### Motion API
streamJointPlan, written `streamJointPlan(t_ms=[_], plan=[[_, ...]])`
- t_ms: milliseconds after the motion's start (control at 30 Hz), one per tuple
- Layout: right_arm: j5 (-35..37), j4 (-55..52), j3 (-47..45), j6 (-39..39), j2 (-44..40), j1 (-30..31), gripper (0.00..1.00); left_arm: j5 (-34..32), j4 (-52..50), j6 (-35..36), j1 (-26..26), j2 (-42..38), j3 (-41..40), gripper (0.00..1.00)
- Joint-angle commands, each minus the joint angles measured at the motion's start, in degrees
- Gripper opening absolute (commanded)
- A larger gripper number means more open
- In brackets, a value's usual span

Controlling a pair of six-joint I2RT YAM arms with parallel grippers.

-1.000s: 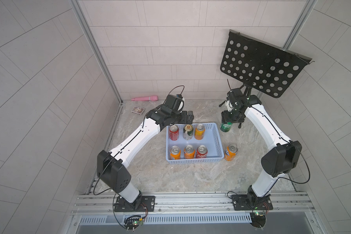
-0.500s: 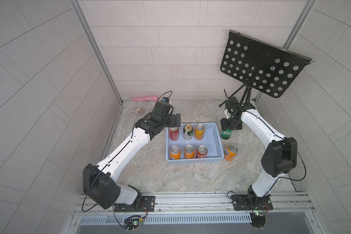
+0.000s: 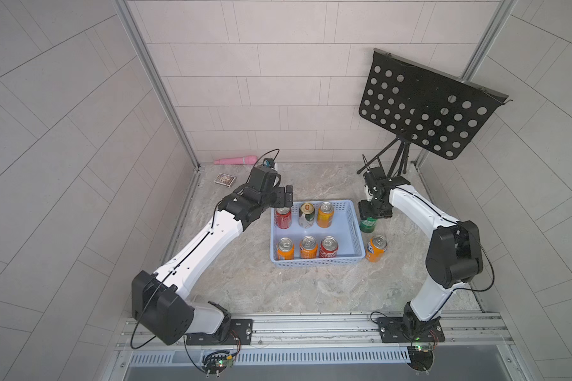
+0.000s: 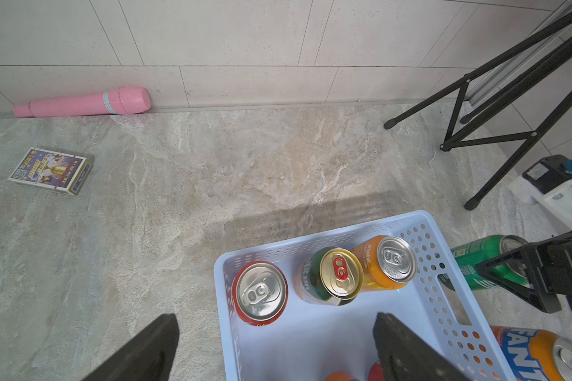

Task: Take out the drinks from the basket
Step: Place the drink at the center of the board.

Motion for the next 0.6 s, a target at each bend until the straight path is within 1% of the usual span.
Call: streamJointPlan(t_ms=[0,133,267,333,400,500,567], plan=[[-0.08,2.84,-1.0,0.8,-1.08,-0.04,0.1,-0.04,1.0,0.78,0.41,0.3,-0.64,1.0],[-0.28,4.3,-2.53,1.23,-1.47,-0.04,0.11,0.79,1.13,0.59,0.41,0.71,-0.65,1.0],[-0.43,4.4,-3.19,0.95,-1.68,-0.04,0.16,0.94,1.11,0.46,0.4,0.73,-0.62,1.0],[-1.27,4.44,-3.46,0.69,-1.77,0.05,0.25,1.52,1.18,0.58,0.49,0.7,-0.64,1.0],[-1.38,3.87,-3.38,0.66,-1.52,0.05,0.42,3.46,1.8,0.77,0.58,0.39,-0.8,1.0],[-0.91,3.47,-3.38,0.73,-1.87,0.14,0.59,5.18,3.27,0.34,0.88,0.08,-1.64,1.0],[-0.05,3.42,-3.47,1.18,-2.7,0.14,0.67,5.2,3.05,0.25,1.01,0.29,-1.61,1.0]])
